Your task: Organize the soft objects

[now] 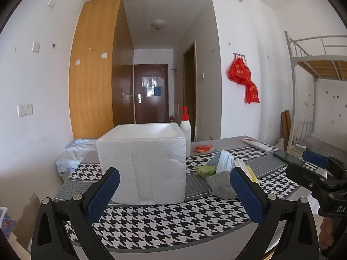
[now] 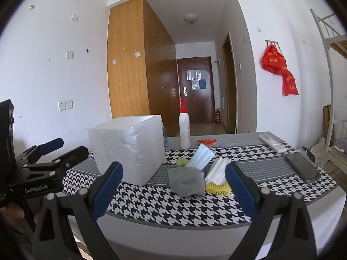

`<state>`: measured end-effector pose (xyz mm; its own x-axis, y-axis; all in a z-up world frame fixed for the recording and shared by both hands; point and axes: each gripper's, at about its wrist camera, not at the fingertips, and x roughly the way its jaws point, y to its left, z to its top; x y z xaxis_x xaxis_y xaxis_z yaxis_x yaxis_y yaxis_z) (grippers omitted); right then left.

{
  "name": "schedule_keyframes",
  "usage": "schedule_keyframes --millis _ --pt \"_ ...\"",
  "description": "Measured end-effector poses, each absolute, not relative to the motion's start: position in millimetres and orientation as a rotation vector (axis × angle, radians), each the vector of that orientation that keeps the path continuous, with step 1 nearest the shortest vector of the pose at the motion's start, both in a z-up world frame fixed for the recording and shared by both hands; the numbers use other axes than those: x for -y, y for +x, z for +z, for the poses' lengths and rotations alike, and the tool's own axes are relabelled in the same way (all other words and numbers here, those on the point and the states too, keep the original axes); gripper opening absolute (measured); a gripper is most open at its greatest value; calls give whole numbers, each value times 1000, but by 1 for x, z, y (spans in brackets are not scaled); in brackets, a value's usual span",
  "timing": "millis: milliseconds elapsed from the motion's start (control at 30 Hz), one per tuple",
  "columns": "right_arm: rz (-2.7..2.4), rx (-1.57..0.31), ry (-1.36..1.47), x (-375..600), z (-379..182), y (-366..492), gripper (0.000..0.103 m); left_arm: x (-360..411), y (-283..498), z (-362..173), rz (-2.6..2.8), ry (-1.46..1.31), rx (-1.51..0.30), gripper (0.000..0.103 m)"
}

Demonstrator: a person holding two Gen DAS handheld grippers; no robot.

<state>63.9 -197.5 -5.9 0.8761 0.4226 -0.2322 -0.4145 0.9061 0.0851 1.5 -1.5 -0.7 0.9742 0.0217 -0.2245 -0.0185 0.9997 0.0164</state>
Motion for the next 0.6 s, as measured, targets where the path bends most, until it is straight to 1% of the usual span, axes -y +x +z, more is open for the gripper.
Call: schedule_keyframes --millis 600 --pt "377 -308 35 219 -20 90 97 15 32 -10 -34 32 -294 102"
